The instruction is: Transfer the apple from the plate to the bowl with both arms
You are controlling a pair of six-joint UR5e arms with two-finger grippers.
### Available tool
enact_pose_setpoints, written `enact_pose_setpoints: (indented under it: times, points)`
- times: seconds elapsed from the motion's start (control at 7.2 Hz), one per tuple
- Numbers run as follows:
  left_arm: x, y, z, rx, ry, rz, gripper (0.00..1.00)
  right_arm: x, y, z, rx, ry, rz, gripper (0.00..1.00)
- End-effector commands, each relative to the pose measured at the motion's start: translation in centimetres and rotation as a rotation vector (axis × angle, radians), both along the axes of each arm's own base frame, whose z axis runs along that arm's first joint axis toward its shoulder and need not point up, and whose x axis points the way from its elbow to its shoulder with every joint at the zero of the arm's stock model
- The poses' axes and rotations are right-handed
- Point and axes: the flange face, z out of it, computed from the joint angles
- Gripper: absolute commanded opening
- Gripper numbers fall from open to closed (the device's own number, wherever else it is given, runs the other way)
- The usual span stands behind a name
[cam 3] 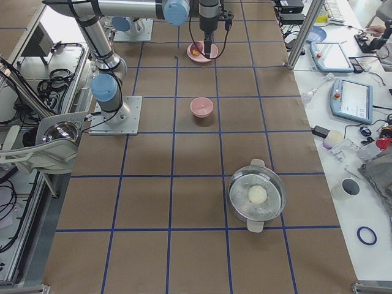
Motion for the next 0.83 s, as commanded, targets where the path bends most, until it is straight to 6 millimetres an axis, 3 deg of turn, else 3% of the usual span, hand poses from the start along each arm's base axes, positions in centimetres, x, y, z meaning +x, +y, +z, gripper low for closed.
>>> enact_pose_setpoints:
  times: [0.0, 0.28, 0.69]
  points:
    - [0.1, 0.1, 0.0, 0.0, -0.003, 0.002, 1.0, -0.1, 0.0, -0.2, 0.005, 0.008, 0.002, 1.0]
    - [0.2, 0.1, -0.1, 0.005, -0.004, 0.003, 1.0, -0.1, -0.2, -4.4, 0.13, 0.008, -0.005, 1.0]
    - [0.2, 0.5, 0.1, 0.012, -0.006, 0.003, 1.0, -0.1, -0.6, -2.8, 0.088, 0.004, -0.007, 1.0]
